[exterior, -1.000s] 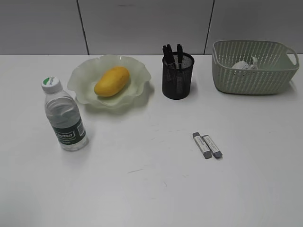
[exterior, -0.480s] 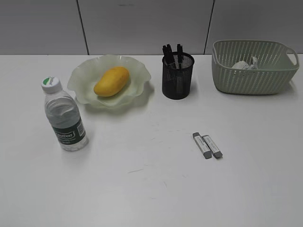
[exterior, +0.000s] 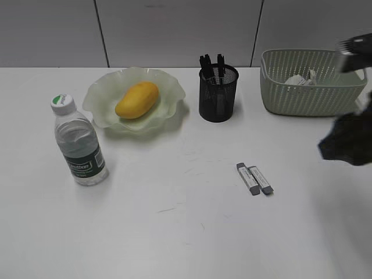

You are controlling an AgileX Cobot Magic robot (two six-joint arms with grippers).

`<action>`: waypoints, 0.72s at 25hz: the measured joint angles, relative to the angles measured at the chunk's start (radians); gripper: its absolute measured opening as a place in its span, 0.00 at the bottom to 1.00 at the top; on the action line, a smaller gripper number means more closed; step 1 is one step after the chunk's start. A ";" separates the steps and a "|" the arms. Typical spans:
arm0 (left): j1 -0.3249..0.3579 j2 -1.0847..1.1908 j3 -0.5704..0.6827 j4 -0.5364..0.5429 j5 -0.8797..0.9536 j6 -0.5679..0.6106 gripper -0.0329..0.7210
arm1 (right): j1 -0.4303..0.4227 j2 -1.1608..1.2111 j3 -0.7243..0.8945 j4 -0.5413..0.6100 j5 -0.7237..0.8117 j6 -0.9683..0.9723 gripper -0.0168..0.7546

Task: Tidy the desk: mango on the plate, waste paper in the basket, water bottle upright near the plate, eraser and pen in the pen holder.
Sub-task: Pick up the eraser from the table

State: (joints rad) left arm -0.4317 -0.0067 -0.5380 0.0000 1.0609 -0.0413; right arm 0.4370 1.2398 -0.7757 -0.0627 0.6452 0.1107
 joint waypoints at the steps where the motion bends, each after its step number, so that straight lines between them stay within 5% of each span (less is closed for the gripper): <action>1: 0.060 0.000 0.000 0.000 0.000 0.000 0.46 | 0.000 0.115 -0.045 0.000 -0.019 0.001 0.52; 4: 0.219 0.000 0.000 -0.012 0.000 0.000 0.44 | 0.000 0.382 -0.160 0.010 -0.039 0.001 0.52; 7: 0.302 0.000 0.000 -0.015 0.000 0.000 0.41 | 0.000 0.562 -0.232 0.018 -0.041 -0.014 0.52; 18: 0.341 0.000 0.000 -0.018 0.000 0.000 0.37 | 0.000 0.723 -0.291 0.086 -0.118 -0.089 0.52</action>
State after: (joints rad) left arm -0.0903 -0.0067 -0.5380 -0.0180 1.0609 -0.0413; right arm 0.4370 1.9626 -1.0668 0.0235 0.5273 0.0216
